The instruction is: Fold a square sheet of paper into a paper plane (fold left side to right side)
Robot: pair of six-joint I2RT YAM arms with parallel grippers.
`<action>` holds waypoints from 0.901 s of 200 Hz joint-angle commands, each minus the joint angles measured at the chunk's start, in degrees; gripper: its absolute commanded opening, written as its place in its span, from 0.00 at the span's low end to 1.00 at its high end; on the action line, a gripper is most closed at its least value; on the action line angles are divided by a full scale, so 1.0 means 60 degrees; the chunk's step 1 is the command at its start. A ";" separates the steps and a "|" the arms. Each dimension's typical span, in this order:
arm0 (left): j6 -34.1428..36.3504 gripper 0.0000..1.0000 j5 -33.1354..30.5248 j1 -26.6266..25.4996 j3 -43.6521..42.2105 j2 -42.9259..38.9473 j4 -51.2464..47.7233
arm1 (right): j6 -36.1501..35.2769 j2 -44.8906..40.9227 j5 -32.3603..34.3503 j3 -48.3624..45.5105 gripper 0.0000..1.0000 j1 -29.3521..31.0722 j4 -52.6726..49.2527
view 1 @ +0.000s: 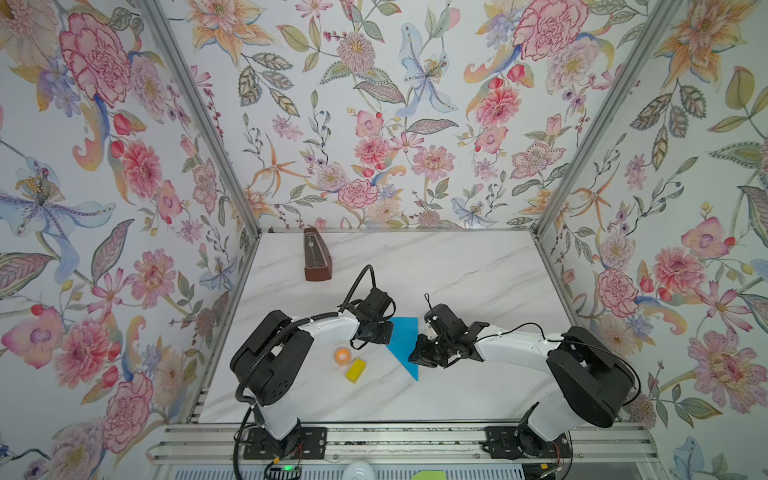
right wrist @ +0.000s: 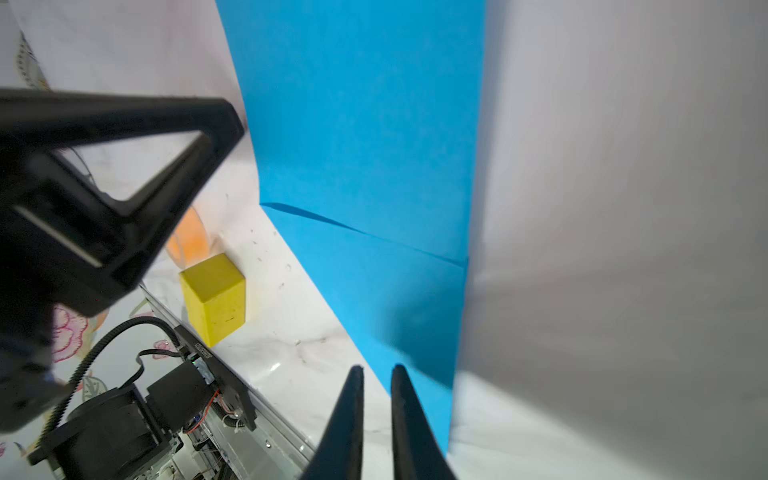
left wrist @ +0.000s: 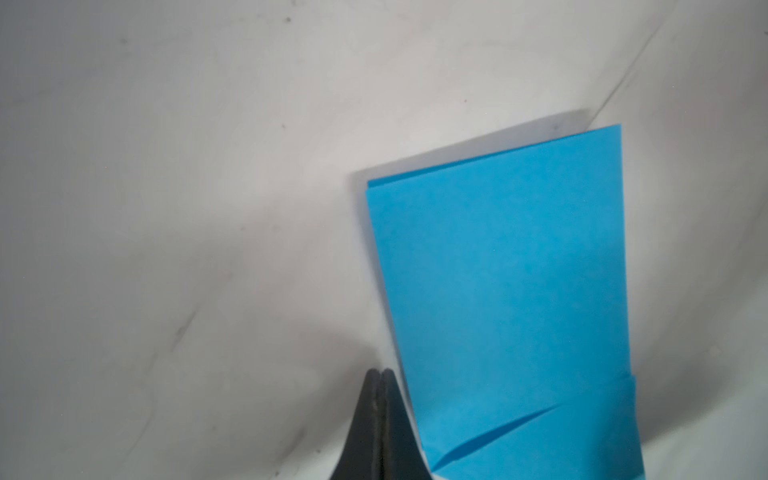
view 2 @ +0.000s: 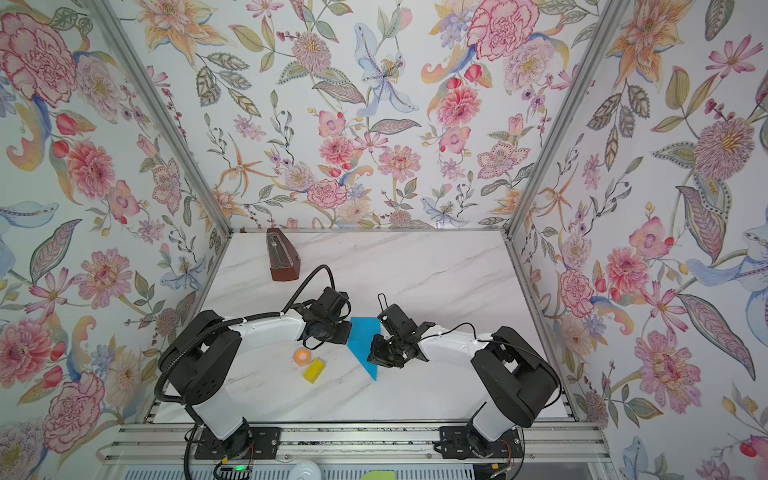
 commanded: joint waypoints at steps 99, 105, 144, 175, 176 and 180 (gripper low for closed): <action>-0.2498 0.47 0.1675 -0.0343 -0.2396 -0.2291 0.2668 | -0.0930 0.0179 0.0231 0.0189 0.21 -0.0582 -0.0968; -0.2642 0.49 0.1687 -0.0389 -0.2487 -0.2249 0.2832 | -0.0930 0.0168 0.0231 0.0184 0.21 -0.0594 -0.0956; -0.3379 0.55 0.2029 -0.0501 -0.3145 -0.1978 0.4281 | -0.0916 0.0131 0.0230 0.0098 0.21 -0.0627 -0.0941; -0.3751 0.55 0.2307 -0.0518 -0.3349 -0.1633 0.5008 | -0.0828 0.0130 0.0180 -0.0019 0.21 -0.0630 -0.0780; -0.3756 0.55 0.2312 -0.0524 -0.3345 -0.1620 0.5025 | -0.0828 0.0129 0.0176 -0.0019 0.21 -0.0628 -0.0768; -0.3797 0.54 0.2341 -0.0519 -0.3360 -0.1567 0.5094 | -0.0807 0.0133 0.0165 -0.0034 0.21 -0.0626 -0.0741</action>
